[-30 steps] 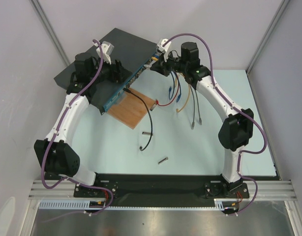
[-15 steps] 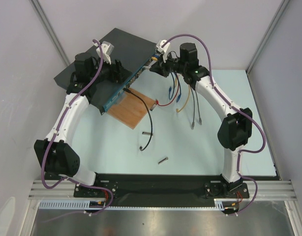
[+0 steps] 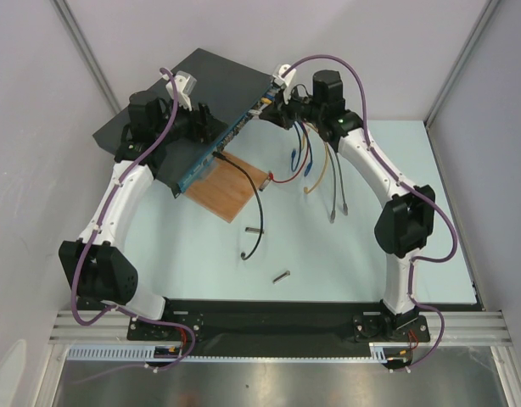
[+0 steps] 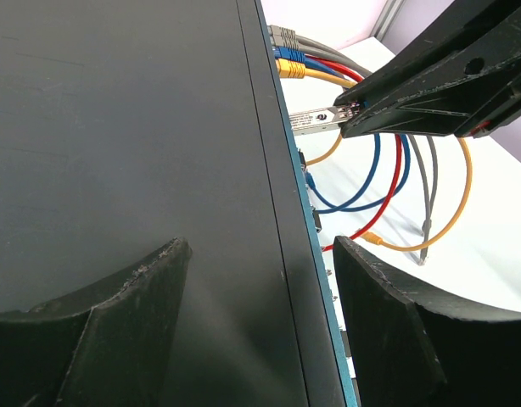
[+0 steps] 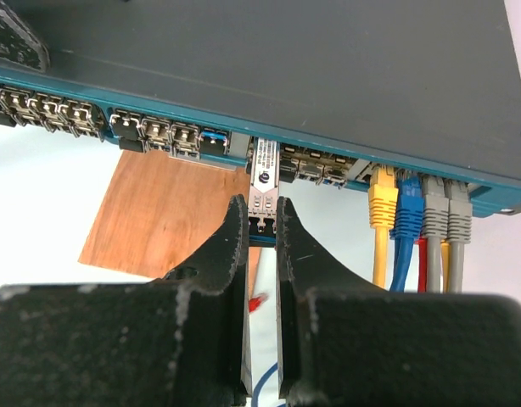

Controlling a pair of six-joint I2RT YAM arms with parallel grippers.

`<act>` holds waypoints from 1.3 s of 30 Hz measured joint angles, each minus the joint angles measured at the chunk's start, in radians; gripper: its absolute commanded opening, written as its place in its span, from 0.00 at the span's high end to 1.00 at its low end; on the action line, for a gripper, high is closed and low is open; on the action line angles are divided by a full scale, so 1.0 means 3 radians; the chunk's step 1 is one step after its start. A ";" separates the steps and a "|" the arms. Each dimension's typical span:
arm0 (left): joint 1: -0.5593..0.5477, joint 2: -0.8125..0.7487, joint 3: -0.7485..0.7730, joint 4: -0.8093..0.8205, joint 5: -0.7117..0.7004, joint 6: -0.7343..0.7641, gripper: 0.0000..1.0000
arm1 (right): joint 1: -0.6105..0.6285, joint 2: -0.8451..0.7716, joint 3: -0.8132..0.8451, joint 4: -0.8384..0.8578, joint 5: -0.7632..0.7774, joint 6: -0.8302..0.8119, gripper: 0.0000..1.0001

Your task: Insert the plug into the switch port

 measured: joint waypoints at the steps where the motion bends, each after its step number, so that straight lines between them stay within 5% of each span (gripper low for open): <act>1: 0.0000 0.0000 0.0000 0.0001 0.0000 0.0000 0.25 | -0.0006 0.0011 0.0011 -0.0009 -0.0011 0.0013 1.00; 39: 0.0006 0.0000 0.0000 0.0003 0.0001 0.0028 0.25 | 0.0020 -0.0006 -0.0117 0.0089 0.0085 0.0240 1.00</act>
